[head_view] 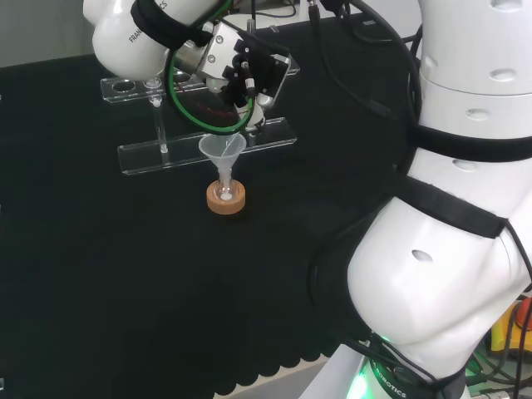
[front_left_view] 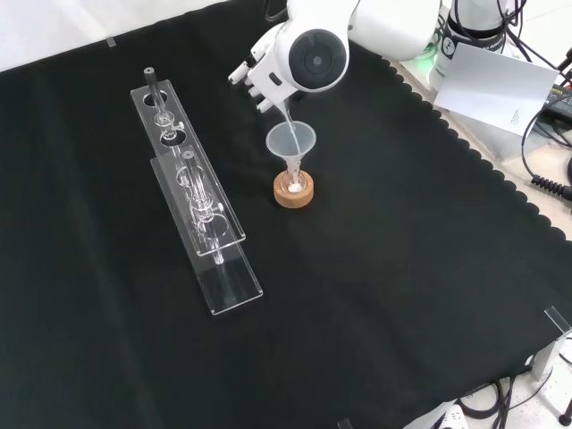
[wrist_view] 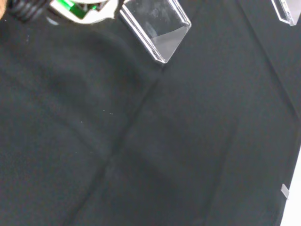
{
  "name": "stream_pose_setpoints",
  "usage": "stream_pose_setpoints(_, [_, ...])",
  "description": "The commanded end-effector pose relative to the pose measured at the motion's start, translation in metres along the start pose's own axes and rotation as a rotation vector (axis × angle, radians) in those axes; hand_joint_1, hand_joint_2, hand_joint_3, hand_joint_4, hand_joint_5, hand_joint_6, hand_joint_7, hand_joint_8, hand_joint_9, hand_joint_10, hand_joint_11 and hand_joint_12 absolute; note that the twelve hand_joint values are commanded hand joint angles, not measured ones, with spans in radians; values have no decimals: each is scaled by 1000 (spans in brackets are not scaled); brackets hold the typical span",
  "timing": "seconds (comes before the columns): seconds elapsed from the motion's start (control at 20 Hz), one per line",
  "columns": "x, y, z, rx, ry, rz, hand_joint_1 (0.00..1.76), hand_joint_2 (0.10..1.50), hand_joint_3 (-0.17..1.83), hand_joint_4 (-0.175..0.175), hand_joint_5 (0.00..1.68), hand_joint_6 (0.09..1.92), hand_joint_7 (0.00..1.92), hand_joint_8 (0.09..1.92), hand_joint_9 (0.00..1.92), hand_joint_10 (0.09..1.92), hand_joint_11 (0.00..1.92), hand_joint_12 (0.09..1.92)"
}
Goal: Pour all the NaCl from the weighing funnel into the round-bottom flask.
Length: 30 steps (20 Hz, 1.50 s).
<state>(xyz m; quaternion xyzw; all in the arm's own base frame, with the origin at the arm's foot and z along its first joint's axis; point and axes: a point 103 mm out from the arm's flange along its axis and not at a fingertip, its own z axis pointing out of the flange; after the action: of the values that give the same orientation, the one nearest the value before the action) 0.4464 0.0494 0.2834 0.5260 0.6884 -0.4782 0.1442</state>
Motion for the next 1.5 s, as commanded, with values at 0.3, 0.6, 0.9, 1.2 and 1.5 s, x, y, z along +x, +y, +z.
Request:
stream_pose_setpoints(0.3, [0, -1, -3, 8, -36, 5, 1065, 720, 728, 175, 1065, 1058, 920, 759, 1029, 520, 595, 1205])
stream_pose_setpoints(0.6, [5, -1, -9, 8, -64, -1, 1065, 720, 728, 175, 1065, 1059, 918, 760, 1029, 520, 597, 1204])
stream_pose_setpoints(0.9, [9, -1, -15, 7, -89, 0, 1065, 720, 728, 175, 1064, 1059, 915, 760, 1029, 519, 600, 1202])
stream_pose_setpoints(1.2, [9, 0, -18, 17, -112, 1, 1065, 720, 728, 175, 1064, 1059, 913, 761, 1029, 519, 602, 1201])
stream_pose_setpoints(1.5, [11, 1, -19, 17, -139, -6, 1065, 720, 728, 175, 1064, 1059, 911, 762, 1029, 518, 603, 1199])
